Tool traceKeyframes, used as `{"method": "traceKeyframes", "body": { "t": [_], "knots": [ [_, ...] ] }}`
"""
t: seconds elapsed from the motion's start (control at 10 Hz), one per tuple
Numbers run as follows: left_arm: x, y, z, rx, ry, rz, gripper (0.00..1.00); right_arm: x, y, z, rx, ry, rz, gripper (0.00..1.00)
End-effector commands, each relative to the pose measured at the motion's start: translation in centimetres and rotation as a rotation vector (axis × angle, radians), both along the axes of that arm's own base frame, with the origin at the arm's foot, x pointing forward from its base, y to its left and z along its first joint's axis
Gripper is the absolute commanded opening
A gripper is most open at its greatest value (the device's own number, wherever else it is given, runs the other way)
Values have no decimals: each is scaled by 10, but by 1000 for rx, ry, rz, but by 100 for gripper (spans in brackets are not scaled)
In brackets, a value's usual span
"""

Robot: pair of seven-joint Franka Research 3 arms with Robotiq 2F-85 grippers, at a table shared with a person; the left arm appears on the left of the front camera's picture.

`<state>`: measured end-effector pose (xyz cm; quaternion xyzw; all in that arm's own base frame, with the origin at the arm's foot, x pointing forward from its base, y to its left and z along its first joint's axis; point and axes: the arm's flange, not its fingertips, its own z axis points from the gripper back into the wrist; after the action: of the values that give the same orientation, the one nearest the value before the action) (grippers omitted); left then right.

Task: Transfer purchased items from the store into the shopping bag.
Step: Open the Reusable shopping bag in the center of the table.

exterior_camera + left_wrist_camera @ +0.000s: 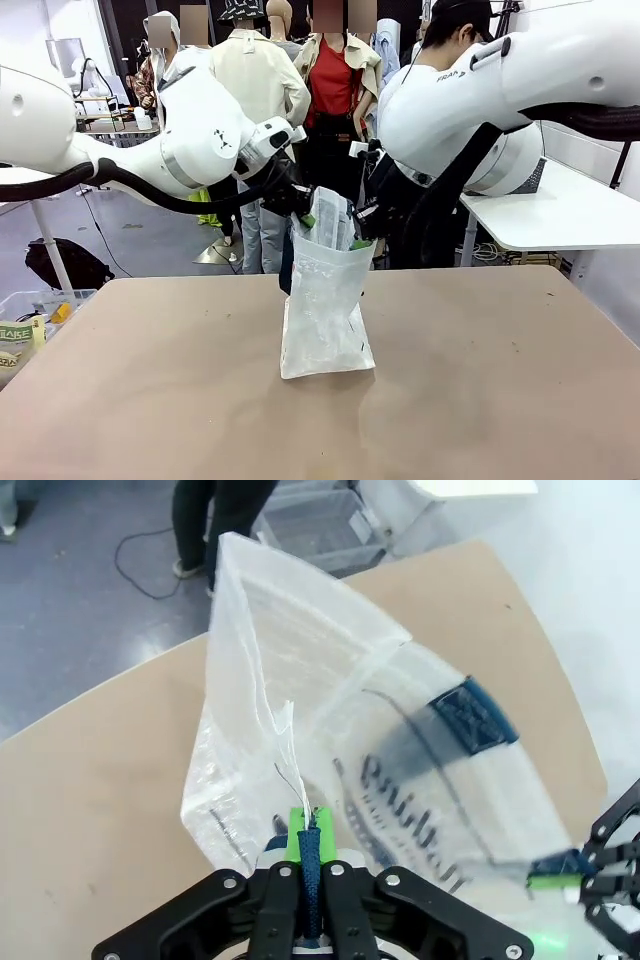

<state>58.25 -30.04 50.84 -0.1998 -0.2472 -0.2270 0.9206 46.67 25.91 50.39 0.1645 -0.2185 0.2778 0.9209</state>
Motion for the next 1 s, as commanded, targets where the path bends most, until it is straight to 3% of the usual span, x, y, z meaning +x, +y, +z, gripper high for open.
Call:
{"method": "traceKeyframes", "body": {
  "t": [0.0,0.4,0.6,0.9],
  "knots": [
    [-11,32,3,62,-64,14,0,0,-2,6,-80,-37,-76,0],
    [-20,124,8,189,-62,184,0,10,-29,7,-128,-4,-120,0],
    [-29,159,12,281,-48,209,0,15,-35,7,-140,-1,-129,0],
    [-33,155,10,230,-25,165,0,10,-11,3,-132,2,-49,0]
  ]
}}
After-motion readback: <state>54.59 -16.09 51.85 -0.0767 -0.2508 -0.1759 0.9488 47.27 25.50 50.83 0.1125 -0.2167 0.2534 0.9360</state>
